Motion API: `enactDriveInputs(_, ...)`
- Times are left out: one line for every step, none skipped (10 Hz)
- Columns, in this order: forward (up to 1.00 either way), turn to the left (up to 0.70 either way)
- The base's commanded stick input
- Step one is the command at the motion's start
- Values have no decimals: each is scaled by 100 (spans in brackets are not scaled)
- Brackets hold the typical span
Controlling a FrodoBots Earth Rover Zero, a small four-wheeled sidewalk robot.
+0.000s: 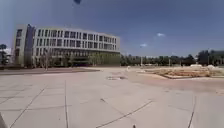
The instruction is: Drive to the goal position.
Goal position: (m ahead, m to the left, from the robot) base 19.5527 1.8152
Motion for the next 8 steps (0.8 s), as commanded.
enactDriveInputs(70,1)
enactDriveInputs(70,1)
enactDriveInputs(70,1)
enactDriveInputs(70,1)
enactDriveInputs(70,1)
enactDriveInputs(70,1)
enactDriveInputs(70,1)
enactDriveInputs(70,1)
